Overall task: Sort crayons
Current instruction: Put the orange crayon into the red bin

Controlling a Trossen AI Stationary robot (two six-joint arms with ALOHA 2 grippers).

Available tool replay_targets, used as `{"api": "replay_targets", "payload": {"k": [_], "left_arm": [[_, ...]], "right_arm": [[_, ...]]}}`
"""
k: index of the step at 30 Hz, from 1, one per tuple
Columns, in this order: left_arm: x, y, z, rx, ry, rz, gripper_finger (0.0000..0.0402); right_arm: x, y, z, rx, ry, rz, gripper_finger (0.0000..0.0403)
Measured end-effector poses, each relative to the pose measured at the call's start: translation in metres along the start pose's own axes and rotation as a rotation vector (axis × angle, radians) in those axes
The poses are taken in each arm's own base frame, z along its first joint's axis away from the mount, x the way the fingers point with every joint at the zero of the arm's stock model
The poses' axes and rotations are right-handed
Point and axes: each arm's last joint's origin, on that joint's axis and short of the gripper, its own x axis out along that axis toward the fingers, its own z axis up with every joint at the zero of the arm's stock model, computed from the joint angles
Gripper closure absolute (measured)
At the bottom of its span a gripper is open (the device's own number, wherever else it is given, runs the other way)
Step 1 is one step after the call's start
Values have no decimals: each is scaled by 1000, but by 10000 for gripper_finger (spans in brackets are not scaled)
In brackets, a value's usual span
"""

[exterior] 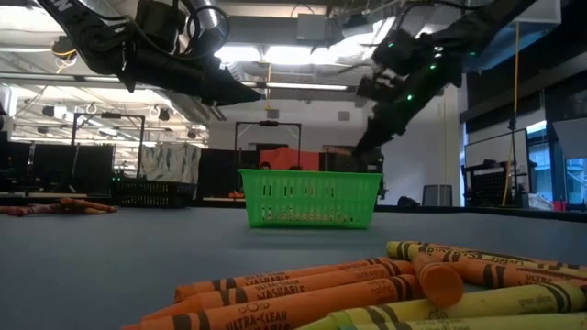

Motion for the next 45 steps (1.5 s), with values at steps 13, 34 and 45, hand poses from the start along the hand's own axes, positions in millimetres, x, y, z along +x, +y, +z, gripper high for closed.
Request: {"api": "replay_targets", "payload": {"k": [13, 34, 45], "left_arm": [[1, -10, 6, 11, -58, -90, 281], [27, -32, -1, 60, -152, -197, 281], [27, -30, -4, 83, -108, -138, 281]], "right_arm": [[-21, 11, 11, -114, -594, 125, 391], [-21, 71, 23, -282, -647, 247, 391], [-57, 118, 5, -287, -337, 277, 391]]}}
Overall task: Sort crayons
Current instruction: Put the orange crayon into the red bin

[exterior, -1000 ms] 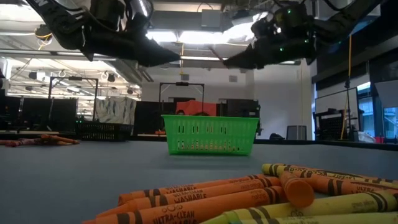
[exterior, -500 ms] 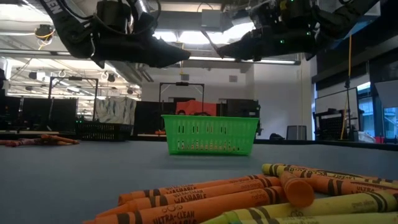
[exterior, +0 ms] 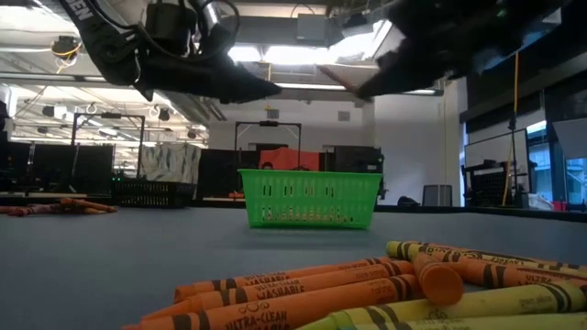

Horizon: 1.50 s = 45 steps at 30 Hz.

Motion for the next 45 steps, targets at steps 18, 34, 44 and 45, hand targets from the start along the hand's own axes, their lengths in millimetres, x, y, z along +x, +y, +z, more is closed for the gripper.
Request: {"api": "replay_targets", "payload": {"k": [18, 34, 44, 45], "left_arm": [[0, 0, 0, -1, 7, 19, 281], [2, -11, 1, -99, 9, -22, 281], [4, -28, 6, -112, 9, -30, 281], [4, -28, 6, -112, 11, -23, 281]], "right_arm": [[-66, 95, 6, 692, 592, 360, 391], [-133, 200, -6, 996, 689, 268, 389], [-136, 226, -27, 1092, 783, 98, 326], [-136, 226, -27, 1094, 778, 95, 314]]}}
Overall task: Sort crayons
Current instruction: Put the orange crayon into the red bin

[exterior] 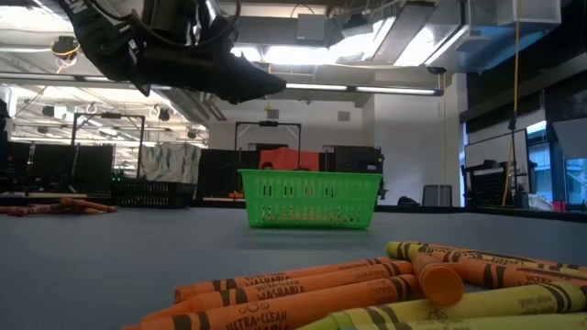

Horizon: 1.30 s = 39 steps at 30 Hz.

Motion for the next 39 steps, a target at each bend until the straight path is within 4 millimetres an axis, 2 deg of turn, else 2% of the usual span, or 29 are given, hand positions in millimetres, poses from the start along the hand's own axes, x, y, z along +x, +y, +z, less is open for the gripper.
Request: {"api": "replay_targets", "payload": {"k": [4, 8, 18, 23, 27, 31, 39], "left_arm": [[0, 0, 0, -1, 5, 8, 281], [0, 0, 0, -17, 6, 7, 281], [0, 0, -1, -35, 12, 7, 281], [0, 0, -1, -35, 13, 7, 281], [0, -1, -4, -38, 42, 4, 281], [0, 0, -7, -39, 80, 48, 281], [-3, 17, -15, -26, 152, 128, 281]], "right_arm": [[-6, 0, 8, -68, -52, 28, 269], [-12, -5, 40, -166, -174, -27, 246], [-12, -23, 128, -481, -398, -348, 253], [-18, -37, 166, -542, -488, -511, 253], [-23, -47, 198, -570, -548, -576, 253], [-25, -55, 230, -610, -603, -598, 253], [-13, -83, 297, -641, -677, -465, 253]]}}
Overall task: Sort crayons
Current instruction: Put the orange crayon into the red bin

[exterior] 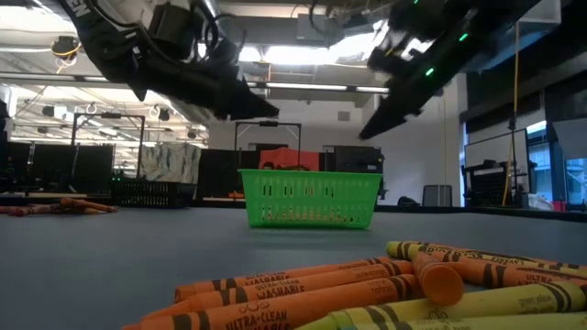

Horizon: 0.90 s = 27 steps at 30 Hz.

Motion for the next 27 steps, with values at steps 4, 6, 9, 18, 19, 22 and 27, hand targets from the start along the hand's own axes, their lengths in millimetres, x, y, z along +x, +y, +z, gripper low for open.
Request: {"api": "replay_targets", "payload": {"k": [4, 6, 9, 18, 19, 22, 27], "left_arm": [[-1, 13, -5, 19, 43, 36, 281], [-1, 19, -7, 24, 57, 54, 281], [-2, 27, -9, 37, 64, 81, 281], [-3, 39, -9, 61, 57, 121, 281], [-3, 39, -9, 60, 52, 124, 281], [-3, 40, -8, 60, 48, 126, 281], [-3, 40, -8, 33, 46, 126, 281]], "right_arm": [[36, -25, -3, 20, -42, -3, 253], [54, -40, -5, 48, -37, -12, 253], [77, -65, -1, 81, -13, -19, 253], [142, -134, 12, 128, 141, 66, 253], [148, -139, 12, 131, 157, 81, 253], [165, -150, 13, 135, 204, 118, 253], [183, -152, 9, 98, 246, 176, 253]]}}
